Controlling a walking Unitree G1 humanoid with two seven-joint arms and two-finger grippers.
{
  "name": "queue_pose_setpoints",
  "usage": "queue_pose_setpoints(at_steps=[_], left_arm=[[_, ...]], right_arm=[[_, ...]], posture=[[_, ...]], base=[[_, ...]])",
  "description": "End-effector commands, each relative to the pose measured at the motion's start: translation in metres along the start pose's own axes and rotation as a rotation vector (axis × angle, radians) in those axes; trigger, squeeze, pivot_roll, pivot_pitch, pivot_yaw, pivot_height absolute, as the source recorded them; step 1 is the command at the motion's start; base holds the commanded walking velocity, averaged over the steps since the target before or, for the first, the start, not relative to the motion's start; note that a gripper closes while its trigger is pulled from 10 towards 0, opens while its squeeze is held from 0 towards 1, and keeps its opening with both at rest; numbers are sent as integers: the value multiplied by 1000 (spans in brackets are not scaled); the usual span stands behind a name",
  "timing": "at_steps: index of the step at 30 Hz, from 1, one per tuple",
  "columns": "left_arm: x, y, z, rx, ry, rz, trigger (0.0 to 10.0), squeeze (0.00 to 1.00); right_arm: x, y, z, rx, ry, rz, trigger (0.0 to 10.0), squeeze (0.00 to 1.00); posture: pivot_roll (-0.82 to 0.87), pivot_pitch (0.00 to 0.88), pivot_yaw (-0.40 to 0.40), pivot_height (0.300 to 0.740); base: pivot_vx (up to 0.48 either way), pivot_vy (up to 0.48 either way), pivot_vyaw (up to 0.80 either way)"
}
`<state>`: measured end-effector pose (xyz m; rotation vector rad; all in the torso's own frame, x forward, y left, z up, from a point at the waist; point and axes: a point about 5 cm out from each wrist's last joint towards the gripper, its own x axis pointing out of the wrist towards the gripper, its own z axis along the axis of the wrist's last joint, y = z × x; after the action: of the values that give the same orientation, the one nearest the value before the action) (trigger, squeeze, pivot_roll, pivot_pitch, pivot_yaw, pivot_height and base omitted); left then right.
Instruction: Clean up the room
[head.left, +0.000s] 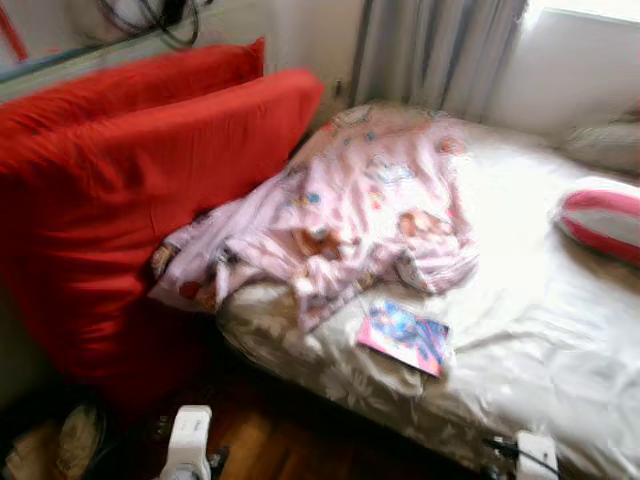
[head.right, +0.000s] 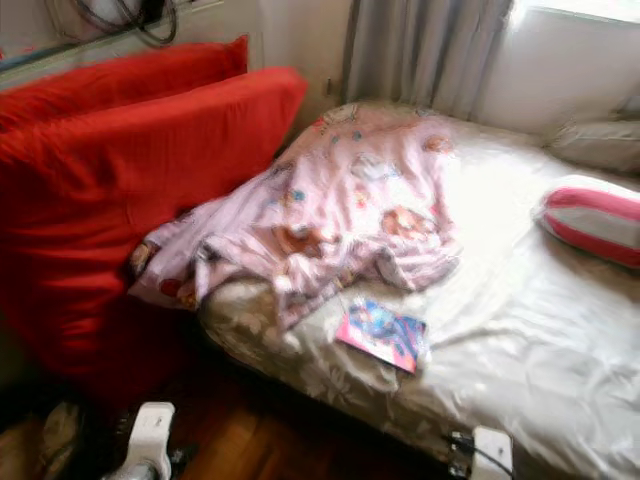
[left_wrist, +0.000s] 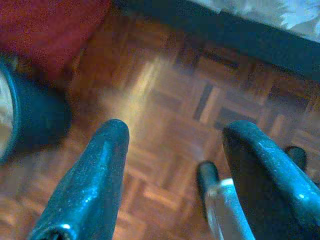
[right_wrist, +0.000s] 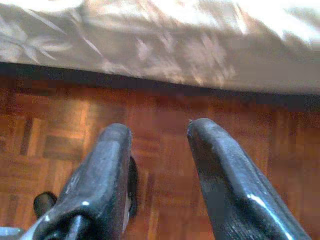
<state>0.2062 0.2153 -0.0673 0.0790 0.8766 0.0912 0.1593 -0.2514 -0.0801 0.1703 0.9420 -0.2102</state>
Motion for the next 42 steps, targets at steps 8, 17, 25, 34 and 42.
queue_pose_setpoints(at_steps=[8,17,25,34,42], left_arm=[[1,-9,4,15,-8,-25,10000,0],[1,-9,4,12,-10,-23,10000,0],[0,0,-1,10,-5,-11,10000,0],[-1,5,-3,6,-6,-7,10000,0],[-1,6,-2,1,-10,-8,10000,0]], right_arm=[[-2,-7,-2,18,2,-26,10000,0],[-2,-5,-1,33,-15,-5,10000,0],[-1,-3,2,3,-33,29,10000,0],[-2,-3,2,54,-44,31,10000,0],[-1,-2,4,15,-45,53,10000,0]], posture=[[63,0,-14,740],[62,0,-10,740],[62,0,-8,740],[58,0,-7,740],[57,0,-6,740]], base=[[0,0,-632],[0,0,0],[0,0,300],[0,0,225],[0,0,0]])
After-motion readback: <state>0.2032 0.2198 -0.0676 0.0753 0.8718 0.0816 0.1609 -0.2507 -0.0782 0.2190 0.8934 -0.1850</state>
